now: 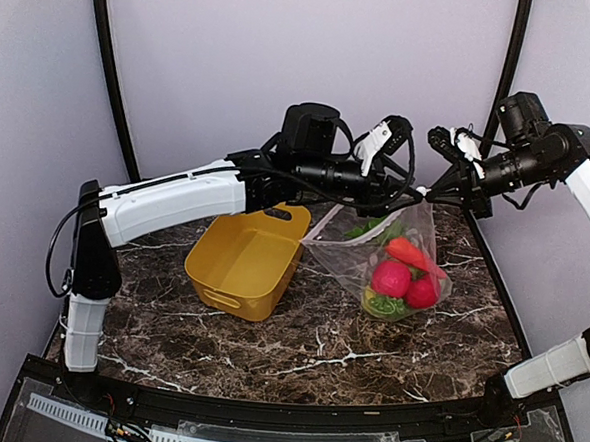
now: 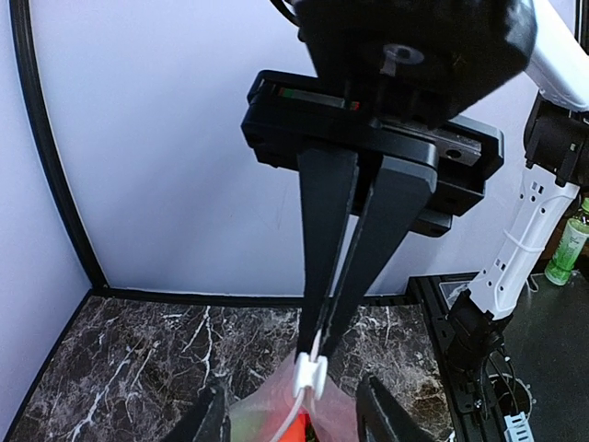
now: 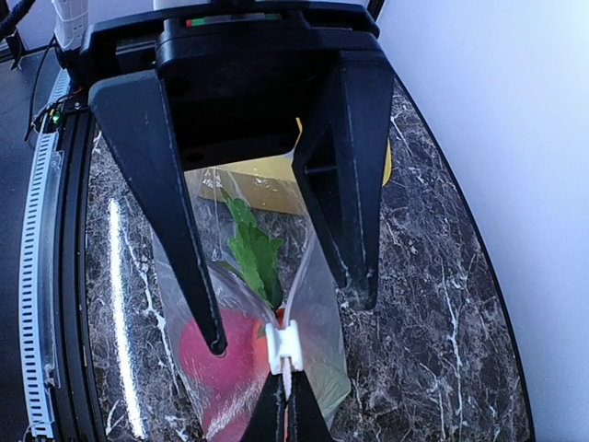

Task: Place the food in the zip-top bag and seal the zipper
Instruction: Zip the zipper of the food storage bag.

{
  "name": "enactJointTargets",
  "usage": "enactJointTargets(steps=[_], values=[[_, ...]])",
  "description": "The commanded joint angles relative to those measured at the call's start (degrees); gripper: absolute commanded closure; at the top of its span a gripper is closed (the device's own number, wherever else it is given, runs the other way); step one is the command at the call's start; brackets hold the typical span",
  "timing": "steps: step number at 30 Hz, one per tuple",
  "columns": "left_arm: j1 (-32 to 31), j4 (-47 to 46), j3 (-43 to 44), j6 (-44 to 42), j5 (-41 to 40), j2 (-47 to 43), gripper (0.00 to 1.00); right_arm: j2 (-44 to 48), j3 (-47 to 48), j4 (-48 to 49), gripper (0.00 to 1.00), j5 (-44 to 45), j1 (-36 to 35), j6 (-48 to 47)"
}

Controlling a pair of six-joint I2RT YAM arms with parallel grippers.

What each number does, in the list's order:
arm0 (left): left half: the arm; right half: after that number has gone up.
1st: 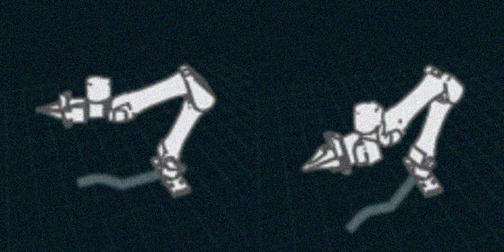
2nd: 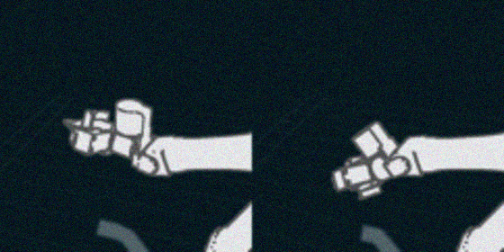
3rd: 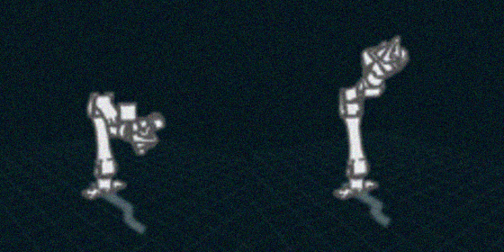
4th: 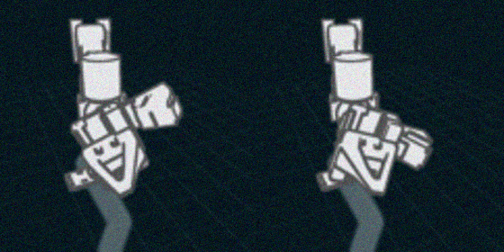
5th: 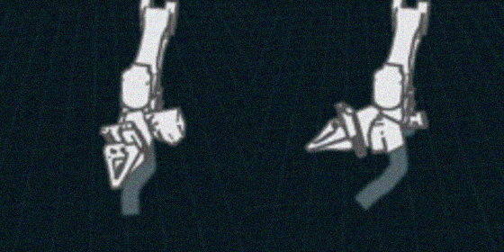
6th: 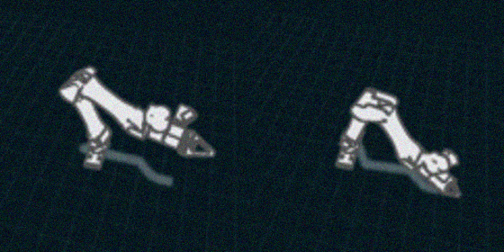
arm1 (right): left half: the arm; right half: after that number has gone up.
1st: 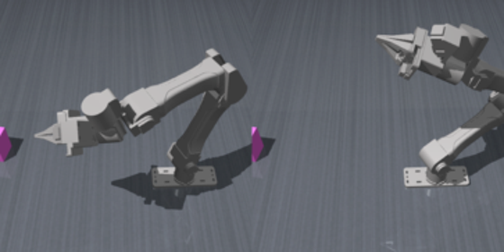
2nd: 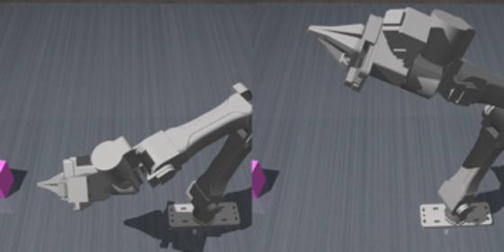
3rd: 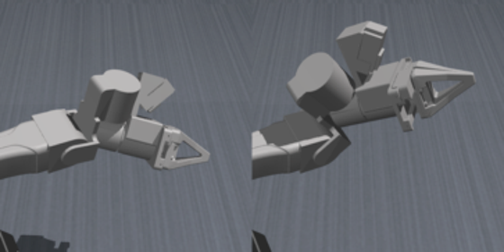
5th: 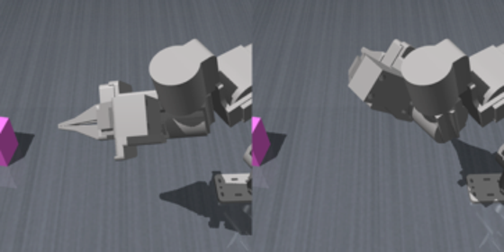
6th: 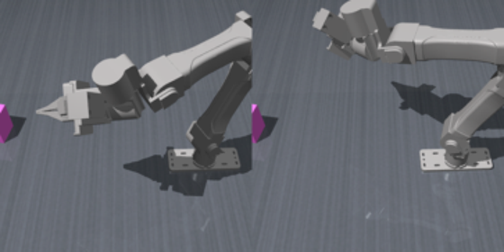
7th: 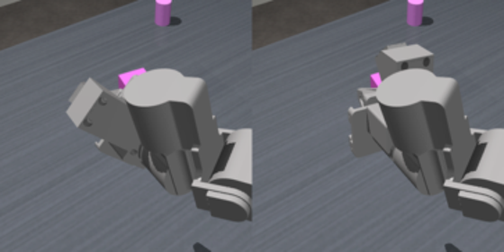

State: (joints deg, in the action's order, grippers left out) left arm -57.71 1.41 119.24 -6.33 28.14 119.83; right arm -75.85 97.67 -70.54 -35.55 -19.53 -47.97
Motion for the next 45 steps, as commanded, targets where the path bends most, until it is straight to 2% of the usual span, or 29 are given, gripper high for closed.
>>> enactJointTargets(steps=[1,11,24,32,42,45], values=[[-0.78,0.40,3.31,-1.00,2.96,0.47,0.56,1.10,0.88,0.56,1.00,-1.89,-0.58,0.13],[-0.91,0.93,4.67,-0.12,3.17,1.97,0.69,1.15,0.77,0.93,1.00,-2.23,-0.63,0.46],[-0.90,1.14,4.90,0.53,1.61,2.68,0.80,1.45,0.28,1.31,1.00,-2.60,-0.69,0.83],[-0.89,2.89,5.82,-0.49,1.27,3.28,0.81,1.50,0.06,1.74,1.00,-2.50,-0.69,1.10],[-0.84,8.33,8.71,-2.03,-0.52,4.01,0.96,0.93,0.29,2.15,1.00,-2.23,-0.69,1.45],[-0.82,9.78,9.57,-2.31,-1.34,4.01,0.98,0.84,-0.01,2.59,1.00,-1.24,-0.68,1.49]])
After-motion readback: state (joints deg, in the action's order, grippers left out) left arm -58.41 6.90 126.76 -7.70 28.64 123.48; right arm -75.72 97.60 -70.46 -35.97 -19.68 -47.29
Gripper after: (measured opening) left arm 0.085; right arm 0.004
